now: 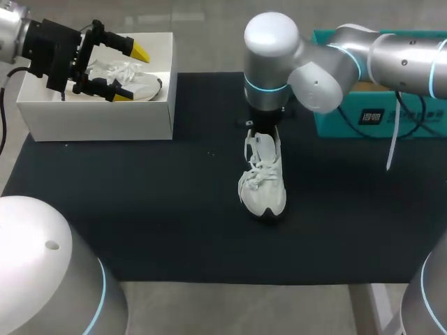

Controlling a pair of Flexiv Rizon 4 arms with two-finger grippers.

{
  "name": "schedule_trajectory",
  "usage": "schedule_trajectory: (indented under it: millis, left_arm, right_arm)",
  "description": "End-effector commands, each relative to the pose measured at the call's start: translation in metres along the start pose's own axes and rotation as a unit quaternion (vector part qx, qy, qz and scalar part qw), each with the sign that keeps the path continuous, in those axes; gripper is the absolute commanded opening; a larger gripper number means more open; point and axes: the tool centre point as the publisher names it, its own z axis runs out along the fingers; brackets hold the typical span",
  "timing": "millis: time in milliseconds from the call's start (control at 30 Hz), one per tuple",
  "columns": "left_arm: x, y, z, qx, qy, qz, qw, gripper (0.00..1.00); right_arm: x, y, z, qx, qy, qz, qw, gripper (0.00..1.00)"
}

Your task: Take the shoe out of the shoebox, open the shoe tongue, remove and reinsert the insole, then place the shoe into the shoebox

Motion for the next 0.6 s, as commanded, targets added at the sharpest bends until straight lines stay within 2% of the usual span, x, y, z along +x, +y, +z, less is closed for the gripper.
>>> schedule_trajectory:
  millis: [33,233,400,600]
  left_arm:
    - [-0.001,0.001,0.000,0.001,0.002,0.000,1.000,1.00]
    - [-0.001,0.001,0.000,0.001,0.002,0.000,1.000,1.00]
    - [-0.001,0.001,0.000,0.001,0.002,0.000,1.000,1.00]
    - [-0.001,0.001,0.000,0.001,0.002,0.000,1.000,1.00]
  right_arm:
    - [0.001,0.004,0.022,0.014,0.008,-0.002,1.000,0.00]
    - [0.001,-0.004,0.002,0.016,0.011,0.006,1.000,0.00]
    - [-0.003,-0.009,-0.025,0.013,0.001,0.008,1.000,0.00]
    - [-0.003,-0.015,-0.021,0.039,0.016,0.007,0.999,0.00]
